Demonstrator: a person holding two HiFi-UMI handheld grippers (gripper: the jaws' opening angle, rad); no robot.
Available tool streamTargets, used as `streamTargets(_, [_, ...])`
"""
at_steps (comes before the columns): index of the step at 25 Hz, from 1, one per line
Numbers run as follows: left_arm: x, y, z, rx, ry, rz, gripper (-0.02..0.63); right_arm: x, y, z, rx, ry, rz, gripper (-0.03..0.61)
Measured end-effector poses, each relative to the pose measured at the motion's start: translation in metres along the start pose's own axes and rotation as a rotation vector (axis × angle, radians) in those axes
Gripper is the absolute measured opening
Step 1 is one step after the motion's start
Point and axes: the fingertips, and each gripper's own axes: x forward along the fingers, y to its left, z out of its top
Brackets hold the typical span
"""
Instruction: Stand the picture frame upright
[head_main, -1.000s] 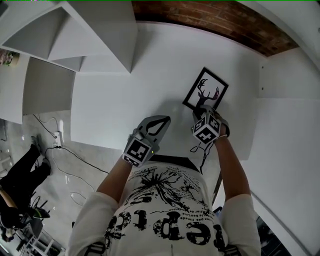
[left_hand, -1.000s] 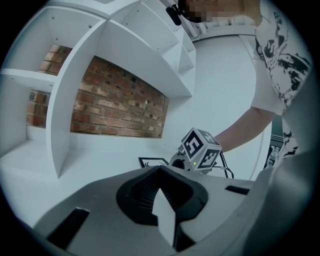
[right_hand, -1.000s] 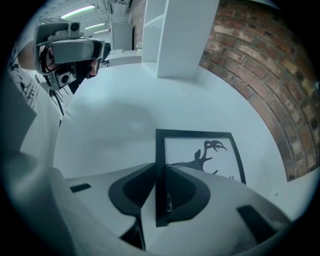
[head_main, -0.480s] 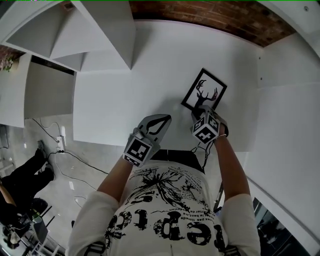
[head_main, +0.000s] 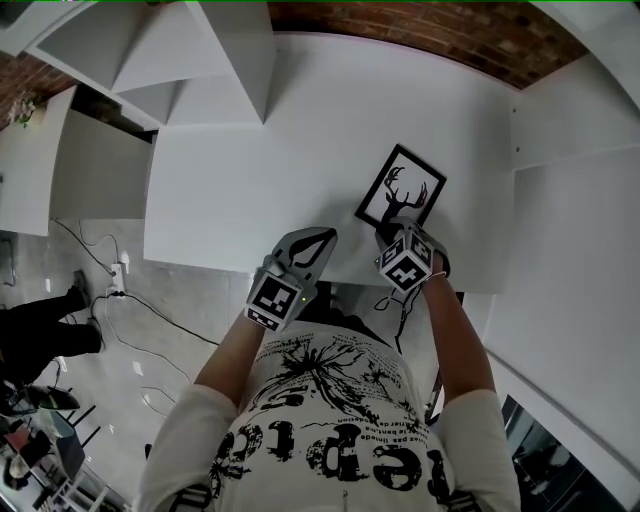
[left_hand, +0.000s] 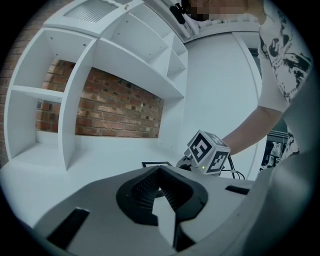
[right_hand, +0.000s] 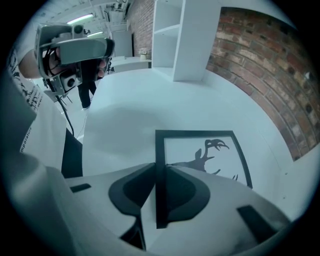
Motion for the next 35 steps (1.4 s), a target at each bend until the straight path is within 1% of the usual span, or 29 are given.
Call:
streamTargets(5, [-0.015, -0.014, -0.012, -0.010, 0.005, 0.040, 0.014, -0.006, 0.017, -0.009, -0.008, -0.027, 0.002, 0.075])
streamTargets(11, [-0.033, -0.038, -0.030, -0.041, 0.007, 0.076, 0.014, -0.012, 0.044, -0.023, -0.026, -0.031, 0.015, 0.075])
streamTargets(18, [-0.049, -0.066, -0.046, -0.058, 0.013, 0.102, 0.014, -0.021, 0.076, -0.042, -0.068, -0.044, 0.026, 0.075])
streamTargets(26, [-0.064, -0.092, -0.055, -0.079, 0.004, 0.114, 0.014, -0.032, 0.109, -0.058, -0.095, -0.051, 0.037, 0.074])
streamTargets(28, [-0.067, -0.099, -0.057, -0.100, 0.002, 0.113, 0.014, -0.036, 0.118, -0.063, -0.114, -0.051, 0.043, 0.074])
streamTargets(32, [-0.074, -0.107, -0.065, -0.206, -0.008, 0.119, 0.014, -0.042, 0.131, -0.074, -0.164, -0.050, 0.048, 0.074])
streamTargets(35, [-0.081, -0.110, -0.070, -0.218, -0.002, 0.127, 0.014, -0.046, 0.138, -0.077, -0.192, -0.053, 0.051, 0.074])
